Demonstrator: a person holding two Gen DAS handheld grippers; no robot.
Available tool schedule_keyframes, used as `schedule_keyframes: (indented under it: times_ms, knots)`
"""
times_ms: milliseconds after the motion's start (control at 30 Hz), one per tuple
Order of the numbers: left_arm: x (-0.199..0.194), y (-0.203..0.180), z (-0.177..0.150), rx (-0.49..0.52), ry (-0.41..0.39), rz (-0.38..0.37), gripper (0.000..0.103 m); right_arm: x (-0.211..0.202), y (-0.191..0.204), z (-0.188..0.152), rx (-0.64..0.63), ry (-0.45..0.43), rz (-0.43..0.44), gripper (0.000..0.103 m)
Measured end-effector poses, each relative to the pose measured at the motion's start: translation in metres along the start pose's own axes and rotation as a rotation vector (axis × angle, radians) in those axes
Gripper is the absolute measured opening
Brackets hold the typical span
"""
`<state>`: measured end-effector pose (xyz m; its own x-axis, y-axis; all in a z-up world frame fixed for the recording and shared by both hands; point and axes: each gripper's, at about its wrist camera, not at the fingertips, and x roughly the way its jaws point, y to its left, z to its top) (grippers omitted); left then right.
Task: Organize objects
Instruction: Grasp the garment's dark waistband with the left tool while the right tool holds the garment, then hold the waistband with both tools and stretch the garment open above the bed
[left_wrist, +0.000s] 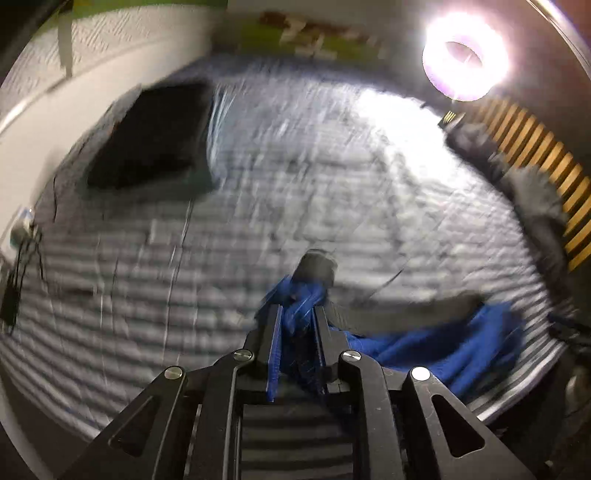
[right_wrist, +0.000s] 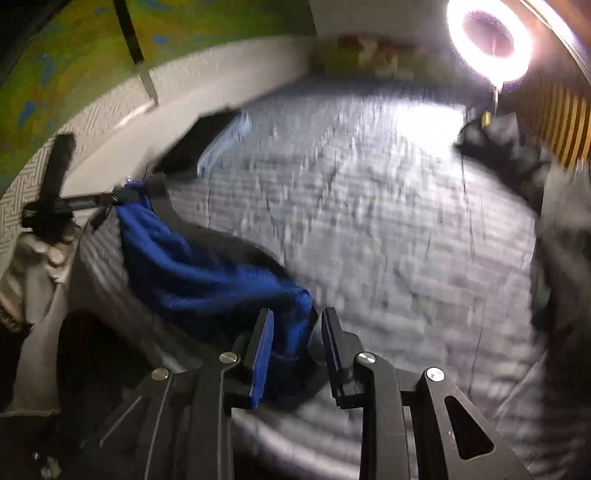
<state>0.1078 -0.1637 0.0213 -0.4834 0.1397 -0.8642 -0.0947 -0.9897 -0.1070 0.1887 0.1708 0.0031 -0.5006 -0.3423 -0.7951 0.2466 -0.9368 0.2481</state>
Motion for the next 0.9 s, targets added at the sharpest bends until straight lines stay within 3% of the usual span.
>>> schedule_keyframes:
  times_ms: [100,233,300,467,567,600,633,667,733,800,900]
  knots:
    - [0.009,0.019,-0.006,-0.061,0.012,-0.01,0.023,0.003,-0.024,0.0,0.102,0.001,0.016,0.026]
    - [0.012,0.032,-0.004,-0.085,-0.007,-0.034,0.062,0.023,-0.052,0.023,0.208,0.016,0.026,0.026]
    - [0.018,0.034,0.0,-0.076,-0.007,-0.026,0.075,0.039,-0.059,0.031,0.231,0.042,0.031,0.026]
    - [0.04,0.044,0.008,-0.135,0.04,-0.052,0.078,0.075,-0.065,0.028,0.309,0.164,0.099,0.028]
    - [0.056,0.041,0.01,-0.132,0.063,-0.086,0.069,0.078,-0.06,0.02,0.312,0.186,0.146,0.032]
    - [0.061,0.038,0.011,-0.125,0.075,-0.099,0.05,0.078,-0.057,0.02,0.305,0.189,0.148,0.032]
    - [0.066,0.033,0.01,-0.115,0.09,-0.105,0.022,0.079,-0.053,0.02,0.289,0.189,0.138,0.032]
    - [0.071,0.028,0.011,-0.108,0.1,-0.089,0.011,0.08,-0.051,0.02,0.279,0.19,0.13,0.031]
    - [0.07,0.021,0.013,-0.104,0.081,-0.083,0.005,0.079,-0.047,0.024,0.262,0.181,0.128,0.008]
    - [0.051,0.017,0.024,-0.101,0.015,-0.079,0.005,0.072,-0.049,0.032,0.258,0.151,0.126,0.005]
    - [0.01,0.019,0.047,-0.128,-0.093,-0.106,0.005,0.038,-0.051,0.058,0.236,0.035,0.122,0.003]
